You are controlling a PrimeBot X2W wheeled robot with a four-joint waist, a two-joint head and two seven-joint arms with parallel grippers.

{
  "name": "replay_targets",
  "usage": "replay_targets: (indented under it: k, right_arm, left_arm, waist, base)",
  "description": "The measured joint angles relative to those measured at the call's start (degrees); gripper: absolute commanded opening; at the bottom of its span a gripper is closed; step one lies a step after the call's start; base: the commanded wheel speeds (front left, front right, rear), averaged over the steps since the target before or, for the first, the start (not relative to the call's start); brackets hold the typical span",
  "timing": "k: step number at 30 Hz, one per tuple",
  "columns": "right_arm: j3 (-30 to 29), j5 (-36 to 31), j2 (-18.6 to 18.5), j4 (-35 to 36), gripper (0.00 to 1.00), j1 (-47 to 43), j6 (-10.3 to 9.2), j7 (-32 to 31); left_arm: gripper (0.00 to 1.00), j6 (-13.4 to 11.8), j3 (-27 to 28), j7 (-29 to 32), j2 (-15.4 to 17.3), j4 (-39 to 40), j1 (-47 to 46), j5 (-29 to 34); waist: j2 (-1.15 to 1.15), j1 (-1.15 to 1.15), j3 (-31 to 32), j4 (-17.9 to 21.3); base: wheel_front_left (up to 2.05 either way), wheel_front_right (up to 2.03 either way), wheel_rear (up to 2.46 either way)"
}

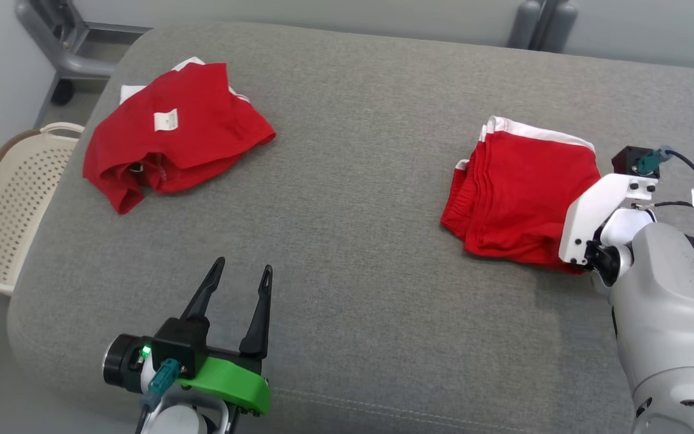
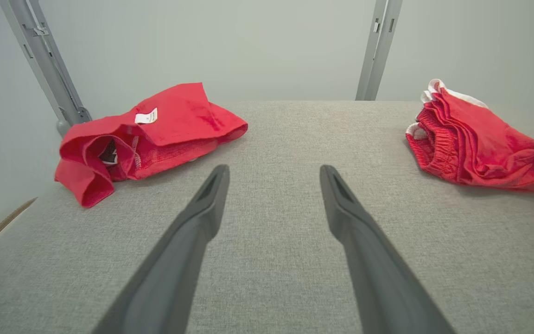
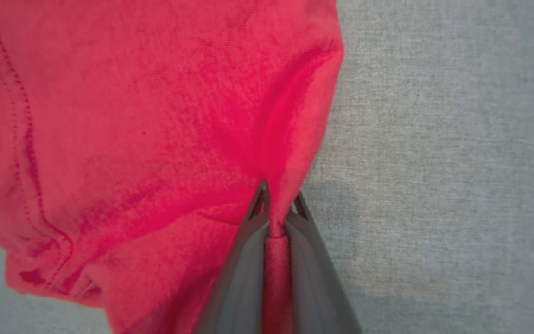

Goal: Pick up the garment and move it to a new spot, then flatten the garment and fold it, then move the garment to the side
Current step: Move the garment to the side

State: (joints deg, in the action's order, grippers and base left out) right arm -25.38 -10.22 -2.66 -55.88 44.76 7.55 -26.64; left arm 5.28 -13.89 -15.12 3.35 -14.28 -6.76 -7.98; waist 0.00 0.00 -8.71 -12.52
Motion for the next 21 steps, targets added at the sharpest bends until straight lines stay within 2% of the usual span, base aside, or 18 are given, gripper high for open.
replay_targets:
  k: [5,9,21]
  right_arm:
    - [4.0,-0.7,-0.8,0.5,0.0,0.4,0.0,-0.8]
    - [7.7,-0.4,-3.4,0.9,0.0,1.3,-0.01,-1.1]
    - [19.3,7.4,-8.7,1.0,0.0,5.5,-0.01,1.3]
  left_arm:
    - [1.0,0.0,0.1,0.0,0.3,0.4,-0.3,0.1]
    - [1.0,0.0,0.0,0.0,0.7,0.9,-1.4,0.6]
    - [1.0,0.3,-1.2,0.0,2.2,4.6,-5.0,1.7]
  waist:
    - [0.0,0.0,-0.5,3.7]
    - [0.0,0.0,-1.4,6.6]
    - [0.0,0.0,-7.1,14.1]
  base:
    - [0.0,0.0,0.0]
    - [0.0,0.0,0.0]
    - [0.0,0.0,0.0]
